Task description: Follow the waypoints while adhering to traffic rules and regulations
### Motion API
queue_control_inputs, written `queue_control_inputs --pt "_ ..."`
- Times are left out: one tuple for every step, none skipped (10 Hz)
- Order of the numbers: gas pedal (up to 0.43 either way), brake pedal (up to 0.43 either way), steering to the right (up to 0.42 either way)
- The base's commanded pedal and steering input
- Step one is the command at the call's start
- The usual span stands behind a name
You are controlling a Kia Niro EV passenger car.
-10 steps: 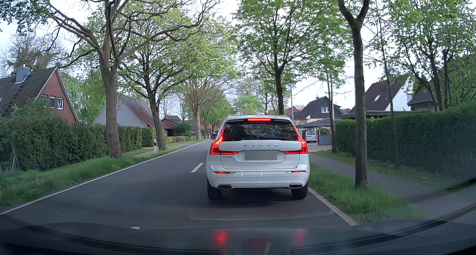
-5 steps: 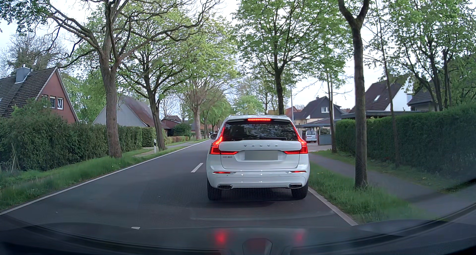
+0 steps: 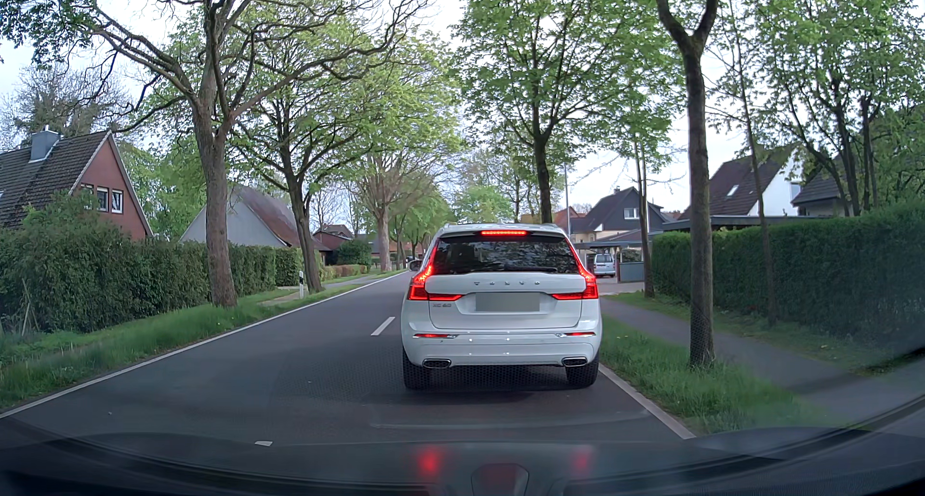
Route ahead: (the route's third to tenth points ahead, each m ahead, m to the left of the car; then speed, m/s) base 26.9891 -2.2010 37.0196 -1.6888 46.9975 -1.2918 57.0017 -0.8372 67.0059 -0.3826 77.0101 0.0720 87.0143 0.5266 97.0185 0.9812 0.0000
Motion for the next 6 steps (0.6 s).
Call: queue_control_inputs --pt "0.0 0.14 0.003" --pt "0.0 0.14 0.003" --pt "0.0 0.14 0.003" --pt "0.0 0.14 0.003" --pt "0.0 0.14 0.002" --pt "0.0 0.134 0.003"
